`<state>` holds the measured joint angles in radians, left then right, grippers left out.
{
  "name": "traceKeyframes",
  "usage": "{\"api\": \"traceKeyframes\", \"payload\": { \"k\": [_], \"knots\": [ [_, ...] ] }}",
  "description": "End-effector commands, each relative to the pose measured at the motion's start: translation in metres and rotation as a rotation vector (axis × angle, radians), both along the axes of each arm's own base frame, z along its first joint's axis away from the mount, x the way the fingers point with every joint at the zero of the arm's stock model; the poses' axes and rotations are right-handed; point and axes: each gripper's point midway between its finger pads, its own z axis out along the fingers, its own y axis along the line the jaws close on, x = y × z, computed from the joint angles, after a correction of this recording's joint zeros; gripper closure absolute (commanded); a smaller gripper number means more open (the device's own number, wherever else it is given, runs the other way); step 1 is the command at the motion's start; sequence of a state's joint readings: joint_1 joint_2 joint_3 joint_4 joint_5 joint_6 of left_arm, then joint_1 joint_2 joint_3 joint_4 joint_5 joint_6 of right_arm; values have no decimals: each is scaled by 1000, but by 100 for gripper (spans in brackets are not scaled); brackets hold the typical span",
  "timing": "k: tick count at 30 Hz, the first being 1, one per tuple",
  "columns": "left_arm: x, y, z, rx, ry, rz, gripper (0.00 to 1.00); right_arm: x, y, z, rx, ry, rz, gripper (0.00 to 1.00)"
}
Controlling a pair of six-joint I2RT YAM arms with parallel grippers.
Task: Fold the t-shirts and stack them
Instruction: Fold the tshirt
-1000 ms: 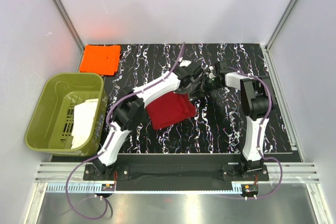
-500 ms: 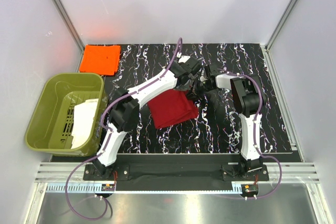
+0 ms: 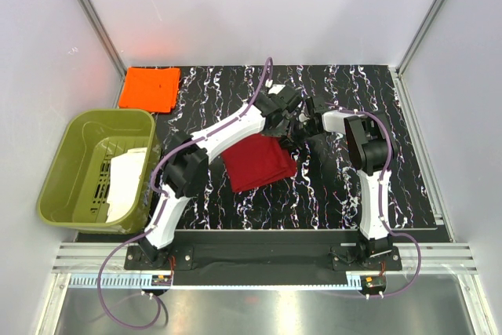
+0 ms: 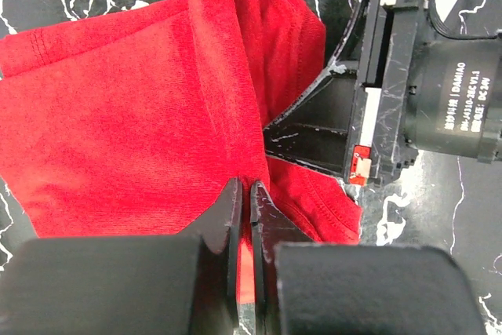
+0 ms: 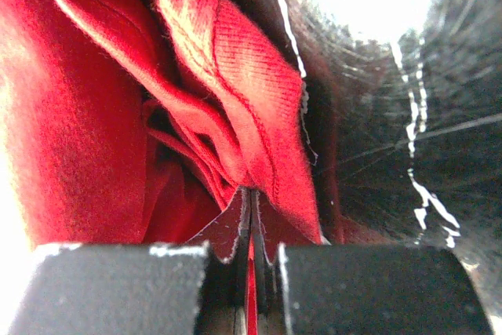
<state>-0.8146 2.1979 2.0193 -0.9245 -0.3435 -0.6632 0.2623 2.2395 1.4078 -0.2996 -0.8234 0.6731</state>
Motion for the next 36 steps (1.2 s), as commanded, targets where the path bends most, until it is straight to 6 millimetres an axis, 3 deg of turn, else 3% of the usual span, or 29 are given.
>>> {"api": "traceKeyframes", "payload": {
  "k": [1, 7, 16, 22, 25, 26, 27, 31, 35, 36],
  "knots": [
    [7, -25, 30, -104, -58, -14, 100, -6, -7, -27, -100, 49, -22, 97],
    [10, -33, 30, -124, -62, -24, 100, -7, -6, -28, -96, 55, -16, 98],
    [11, -42, 3, -113, -25, -66, 100, -6, -6, -24, -88, 52, -11, 98],
    [19, -50, -6, -127, -49, -101, 97, -4, -8, -6, -101, 27, -10, 94],
    [22, -51, -8, -155, -39, -112, 85, 0, -17, 7, -171, 3, -10, 87],
    [21, -53, -6, -166, -35, -119, 80, 0, -23, 12, -199, 17, -11, 79],
    [20, -53, -5, -175, -27, -128, 67, 3, -31, 15, -243, -11, -12, 73],
    [16, -46, 25, -201, -71, -168, 48, 4, -59, 30, -295, -19, -28, 63],
    [2, -28, 84, -297, -138, -224, 40, -3, -90, 49, -326, -40, -42, 55],
    [3, -18, 92, -297, -147, -226, 40, -3, -99, 59, -339, -69, -49, 48]
  ]
}}
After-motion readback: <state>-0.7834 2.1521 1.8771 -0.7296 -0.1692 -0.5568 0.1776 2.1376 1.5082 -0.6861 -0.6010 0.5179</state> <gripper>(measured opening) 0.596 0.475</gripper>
